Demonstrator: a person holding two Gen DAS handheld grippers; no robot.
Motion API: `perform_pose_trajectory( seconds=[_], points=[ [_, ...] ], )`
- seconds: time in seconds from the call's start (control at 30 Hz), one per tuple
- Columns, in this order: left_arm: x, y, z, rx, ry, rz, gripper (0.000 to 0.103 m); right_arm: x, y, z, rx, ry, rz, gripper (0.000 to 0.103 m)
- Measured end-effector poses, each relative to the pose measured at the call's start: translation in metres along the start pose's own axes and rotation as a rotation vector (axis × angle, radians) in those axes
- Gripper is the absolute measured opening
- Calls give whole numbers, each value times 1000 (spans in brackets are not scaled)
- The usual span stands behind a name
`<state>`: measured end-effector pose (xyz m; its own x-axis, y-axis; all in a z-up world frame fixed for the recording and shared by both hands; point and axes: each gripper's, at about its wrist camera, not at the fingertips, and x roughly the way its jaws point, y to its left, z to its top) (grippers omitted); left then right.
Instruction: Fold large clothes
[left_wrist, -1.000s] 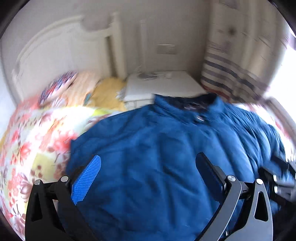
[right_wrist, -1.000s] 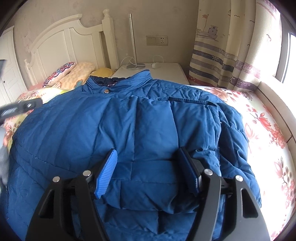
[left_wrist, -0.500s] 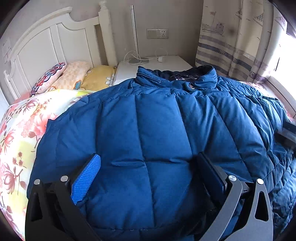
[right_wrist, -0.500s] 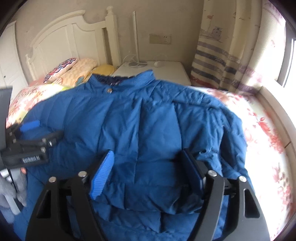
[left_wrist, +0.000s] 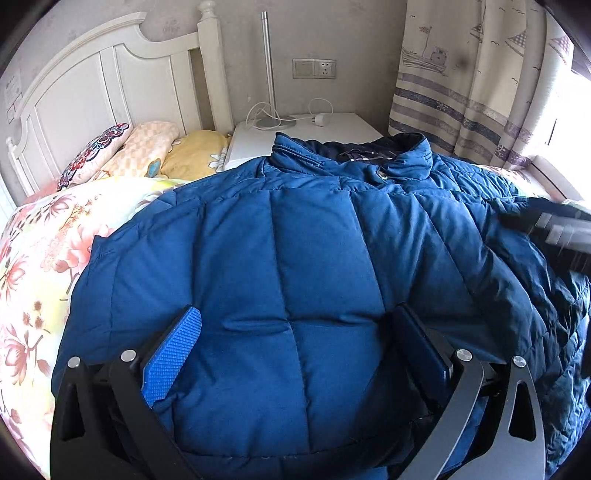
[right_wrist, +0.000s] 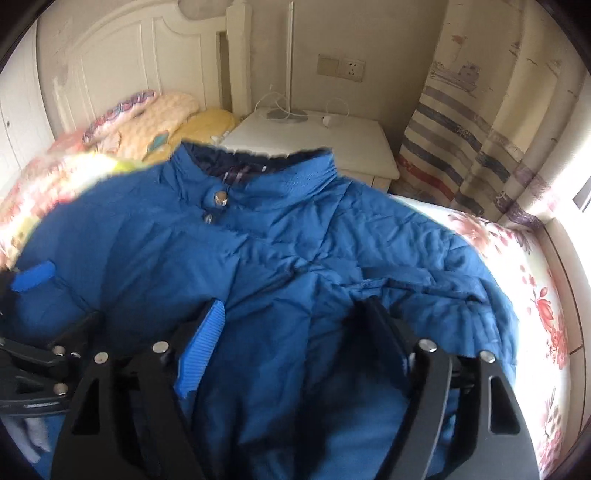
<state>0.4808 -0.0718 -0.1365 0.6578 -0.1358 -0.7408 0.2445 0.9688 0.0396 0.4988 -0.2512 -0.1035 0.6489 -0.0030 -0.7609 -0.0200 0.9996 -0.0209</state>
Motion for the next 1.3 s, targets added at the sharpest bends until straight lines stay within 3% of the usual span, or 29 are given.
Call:
perform_pose_trajectory(
  seconds=[0.1,0.17,0.27,0.73,0.83,0.9,1.03,1.1,1.17,1.23,1.3],
  points=[
    [0,0,0,1,0,0,99,-15,-35,3,127,-75,-55,75],
    [0,0,0,1,-2,-3,99,0,-50,1,159,-27,-46,76],
    [0,1,-1,1,-2,-5,99,15,-48,-6,75,-46,-48,80],
    [-1,2,0,4,6,-7,99,21,-59,-7,112,-46,14,83],
    [-31,10,-6,27,-28,7,98,2,-63,-6,148,-19,40,82],
    [-57,21,-14,38,-88,28,98,-36,-62,-12,172,-78,86,82],
    [-63,54,-28,5,-51,88,98,-82,-36,-38,39,-103,95,83],
    [-44,68,-38,-37,29,91,99,-76,-20,-55,-40,-49,88,88],
    [-41,72,-40,-48,35,74,99,-52,-9,-71,-112,29,33,89],
    [-44,68,-38,-28,43,98,99,-44,-2,-80,-161,-2,3,93],
    [-55,68,-42,-33,38,105,98,-48,-3,-76,-136,22,9,93]
  ],
)
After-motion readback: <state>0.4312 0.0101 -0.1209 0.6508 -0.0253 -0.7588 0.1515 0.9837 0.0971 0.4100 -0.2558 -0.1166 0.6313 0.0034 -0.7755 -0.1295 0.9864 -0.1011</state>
